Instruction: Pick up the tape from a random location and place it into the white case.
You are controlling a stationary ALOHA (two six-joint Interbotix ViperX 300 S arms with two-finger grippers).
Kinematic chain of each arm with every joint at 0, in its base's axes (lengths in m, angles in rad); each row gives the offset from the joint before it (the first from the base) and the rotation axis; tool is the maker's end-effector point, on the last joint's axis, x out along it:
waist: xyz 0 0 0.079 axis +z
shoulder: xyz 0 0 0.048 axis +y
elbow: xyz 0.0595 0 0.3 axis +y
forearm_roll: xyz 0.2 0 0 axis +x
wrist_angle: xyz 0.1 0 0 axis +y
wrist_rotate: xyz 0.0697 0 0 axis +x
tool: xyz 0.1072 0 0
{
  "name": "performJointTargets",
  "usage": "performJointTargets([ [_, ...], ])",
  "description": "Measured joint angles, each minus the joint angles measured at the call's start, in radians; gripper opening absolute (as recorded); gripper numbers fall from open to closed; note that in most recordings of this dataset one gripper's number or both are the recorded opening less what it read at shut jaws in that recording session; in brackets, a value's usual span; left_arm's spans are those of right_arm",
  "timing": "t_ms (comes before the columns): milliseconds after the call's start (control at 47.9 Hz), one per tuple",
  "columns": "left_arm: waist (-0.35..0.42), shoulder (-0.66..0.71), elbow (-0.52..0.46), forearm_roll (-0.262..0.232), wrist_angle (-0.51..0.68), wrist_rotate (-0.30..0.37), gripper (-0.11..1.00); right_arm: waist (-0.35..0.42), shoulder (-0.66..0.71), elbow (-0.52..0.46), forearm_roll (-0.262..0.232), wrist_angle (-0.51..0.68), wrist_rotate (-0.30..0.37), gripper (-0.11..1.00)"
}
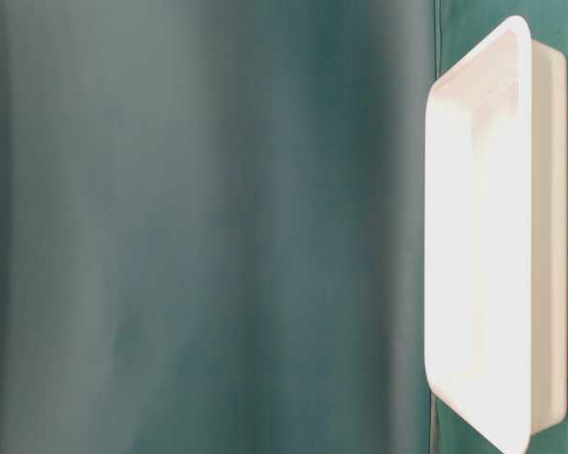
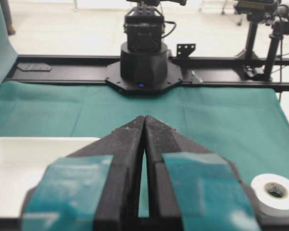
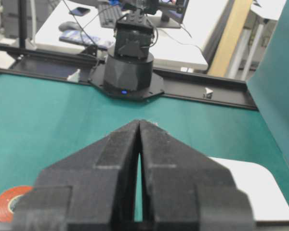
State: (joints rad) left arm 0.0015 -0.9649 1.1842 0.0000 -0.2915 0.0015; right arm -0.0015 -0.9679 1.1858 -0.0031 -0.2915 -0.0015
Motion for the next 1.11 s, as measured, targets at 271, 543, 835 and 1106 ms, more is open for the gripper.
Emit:
performJointTargets([
  [271, 0.0, 0.002, -0.014, 0.0, 0.063, 0.0, 0.01, -0.002, 0.003, -0.025, -0.002, 0.087, 0.002, 0.0],
  [543, 0.0, 0.0, -0.015, 0.0, 0.072, 0.002, 0.01, -0.002, 0.005, -0.043, -0.002, 0.137, 0.005, 0.0],
  [835, -0.002, 0.005, -0.015, 0.0, 0.075, 0.0, 0.31, -0.002, 0.006, -0.048, -0.002, 0.163, 0.009, 0.22],
  [1106, -0.002, 0.011, -0.017, 0.0, 0.078, 0.002, 0.98, -0.002, 0.006, -0.052, -0.002, 0.17, 0.012, 0.91],
])
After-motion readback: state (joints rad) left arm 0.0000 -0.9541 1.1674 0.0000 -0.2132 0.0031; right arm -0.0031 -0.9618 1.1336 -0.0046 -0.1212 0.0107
